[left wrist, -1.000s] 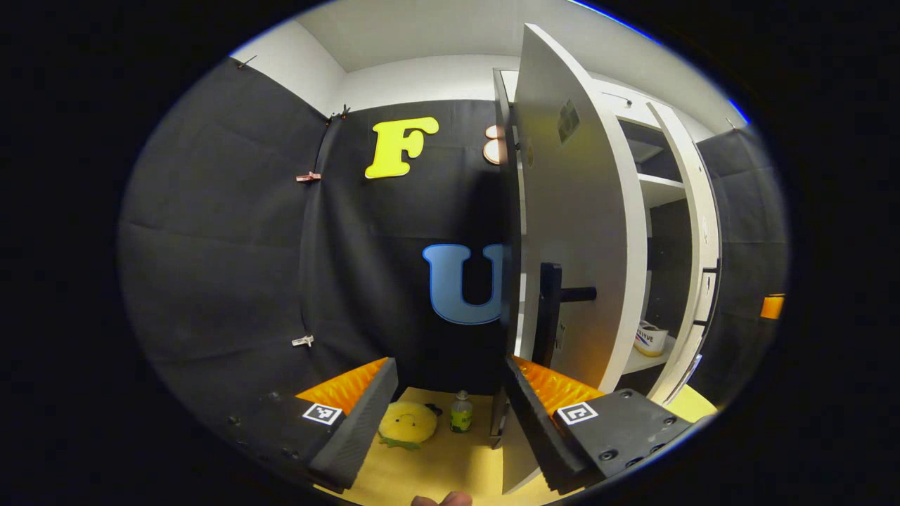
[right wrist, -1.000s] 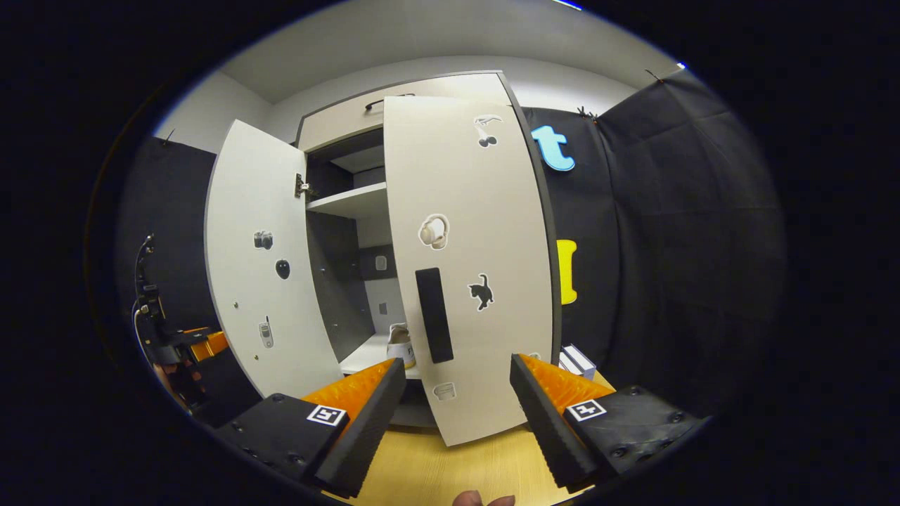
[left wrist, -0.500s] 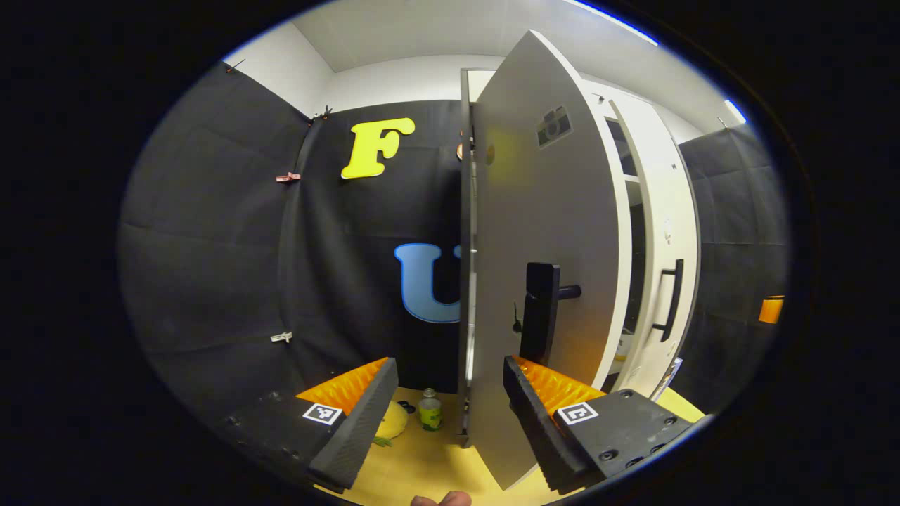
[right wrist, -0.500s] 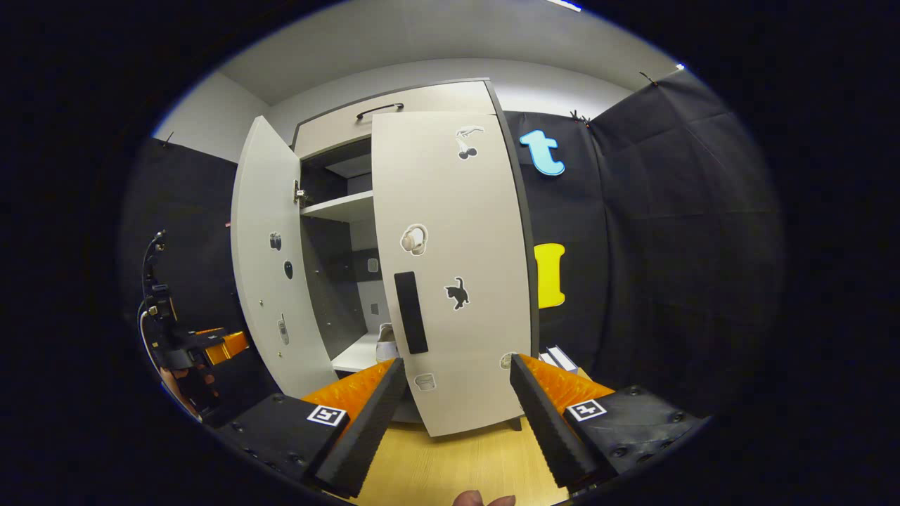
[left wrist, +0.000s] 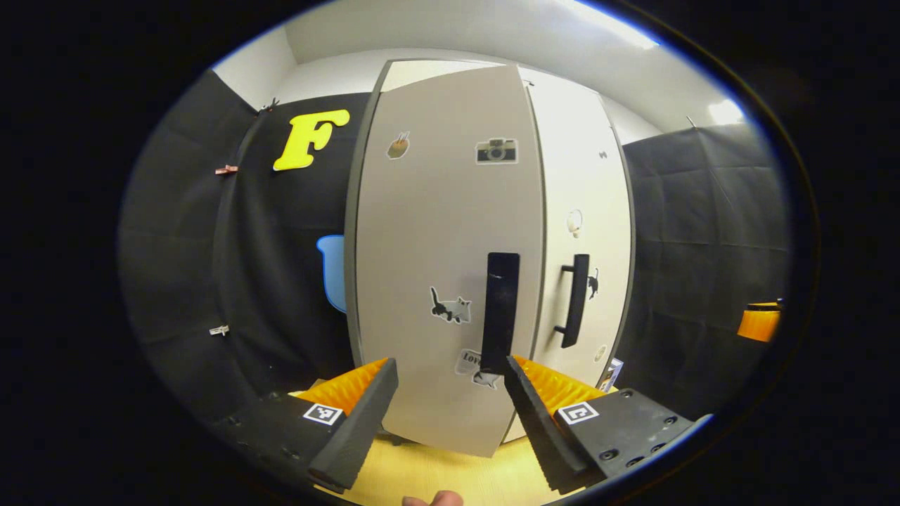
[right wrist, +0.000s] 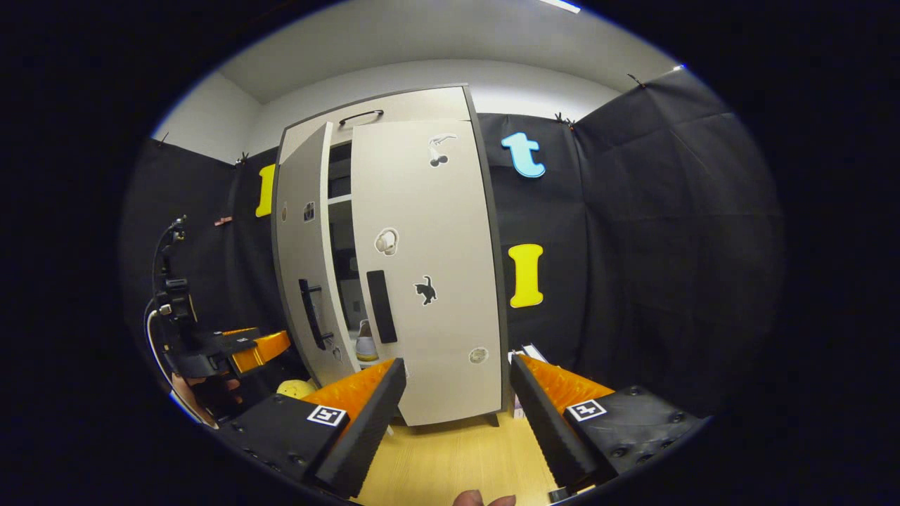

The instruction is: Grab one shoe with the right hand and put it into the shoe cabinet, grab the other shoe with the left hand and put it into the shoe cabinet; then close the right door with the right hand and the left door with the left hand.

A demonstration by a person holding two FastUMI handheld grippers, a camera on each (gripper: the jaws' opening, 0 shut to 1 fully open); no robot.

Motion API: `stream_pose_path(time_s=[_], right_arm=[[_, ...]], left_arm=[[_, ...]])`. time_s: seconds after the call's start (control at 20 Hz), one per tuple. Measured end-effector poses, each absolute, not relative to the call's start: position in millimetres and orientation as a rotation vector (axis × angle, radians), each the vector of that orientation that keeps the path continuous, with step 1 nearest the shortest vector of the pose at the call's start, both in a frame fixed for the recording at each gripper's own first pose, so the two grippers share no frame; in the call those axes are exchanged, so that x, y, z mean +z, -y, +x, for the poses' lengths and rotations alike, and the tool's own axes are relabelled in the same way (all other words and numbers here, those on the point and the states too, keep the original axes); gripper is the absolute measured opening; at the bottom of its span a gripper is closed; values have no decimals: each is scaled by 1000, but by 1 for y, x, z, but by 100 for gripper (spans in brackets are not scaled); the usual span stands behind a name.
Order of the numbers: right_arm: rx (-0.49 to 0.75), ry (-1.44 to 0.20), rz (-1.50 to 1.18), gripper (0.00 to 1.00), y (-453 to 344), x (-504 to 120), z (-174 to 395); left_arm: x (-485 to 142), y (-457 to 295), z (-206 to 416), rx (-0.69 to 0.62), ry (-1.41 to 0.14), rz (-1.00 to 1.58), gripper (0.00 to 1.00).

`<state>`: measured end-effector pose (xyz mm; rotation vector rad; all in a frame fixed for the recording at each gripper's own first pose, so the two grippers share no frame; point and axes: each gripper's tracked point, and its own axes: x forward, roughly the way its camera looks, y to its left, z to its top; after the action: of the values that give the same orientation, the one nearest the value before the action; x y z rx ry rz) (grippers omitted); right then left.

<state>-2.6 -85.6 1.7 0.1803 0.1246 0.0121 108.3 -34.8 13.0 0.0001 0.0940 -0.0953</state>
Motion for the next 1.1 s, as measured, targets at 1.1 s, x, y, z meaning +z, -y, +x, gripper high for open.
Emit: stream_pose_path(time_s=[1.1], right_arm=[[44, -94, 131, 98, 47, 11, -15]], left_arm=[[43, 17, 24, -84, -42, -12, 95]])
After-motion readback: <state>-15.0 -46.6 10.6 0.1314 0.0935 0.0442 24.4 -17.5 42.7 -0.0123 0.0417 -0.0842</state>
